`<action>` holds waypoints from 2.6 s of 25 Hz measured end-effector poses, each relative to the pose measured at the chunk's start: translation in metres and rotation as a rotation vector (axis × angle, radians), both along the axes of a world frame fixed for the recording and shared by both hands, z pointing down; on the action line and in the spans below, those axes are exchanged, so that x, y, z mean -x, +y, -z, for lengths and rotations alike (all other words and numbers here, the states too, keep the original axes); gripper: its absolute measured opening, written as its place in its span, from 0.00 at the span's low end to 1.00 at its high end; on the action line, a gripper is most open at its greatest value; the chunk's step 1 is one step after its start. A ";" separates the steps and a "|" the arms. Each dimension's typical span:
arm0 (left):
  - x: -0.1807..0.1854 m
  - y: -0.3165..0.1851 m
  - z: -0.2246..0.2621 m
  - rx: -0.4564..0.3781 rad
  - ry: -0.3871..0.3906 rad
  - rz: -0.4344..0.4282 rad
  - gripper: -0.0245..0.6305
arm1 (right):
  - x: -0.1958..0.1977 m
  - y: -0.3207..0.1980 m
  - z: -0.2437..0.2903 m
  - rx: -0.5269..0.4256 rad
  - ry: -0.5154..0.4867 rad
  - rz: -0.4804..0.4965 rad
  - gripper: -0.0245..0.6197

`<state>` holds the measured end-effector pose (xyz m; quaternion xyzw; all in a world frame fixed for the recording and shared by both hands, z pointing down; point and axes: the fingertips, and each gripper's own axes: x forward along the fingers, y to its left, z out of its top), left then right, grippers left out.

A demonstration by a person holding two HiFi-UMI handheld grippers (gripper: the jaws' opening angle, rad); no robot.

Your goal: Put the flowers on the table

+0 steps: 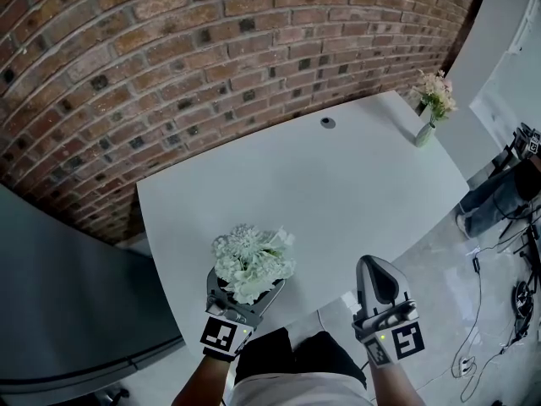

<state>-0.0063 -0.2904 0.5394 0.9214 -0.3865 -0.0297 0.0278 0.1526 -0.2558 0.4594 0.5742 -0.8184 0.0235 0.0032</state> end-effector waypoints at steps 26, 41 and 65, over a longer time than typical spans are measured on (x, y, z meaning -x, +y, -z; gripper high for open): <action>0.037 0.077 0.044 0.097 -0.024 0.204 0.65 | 0.002 0.055 0.060 0.011 -0.027 0.087 0.07; 0.050 0.122 0.091 0.047 -0.046 0.328 0.28 | -0.008 0.099 0.105 -0.096 -0.067 0.121 0.07; 0.050 0.200 0.112 0.057 -0.047 0.385 0.05 | 0.002 0.145 0.090 -0.058 -0.096 0.192 0.07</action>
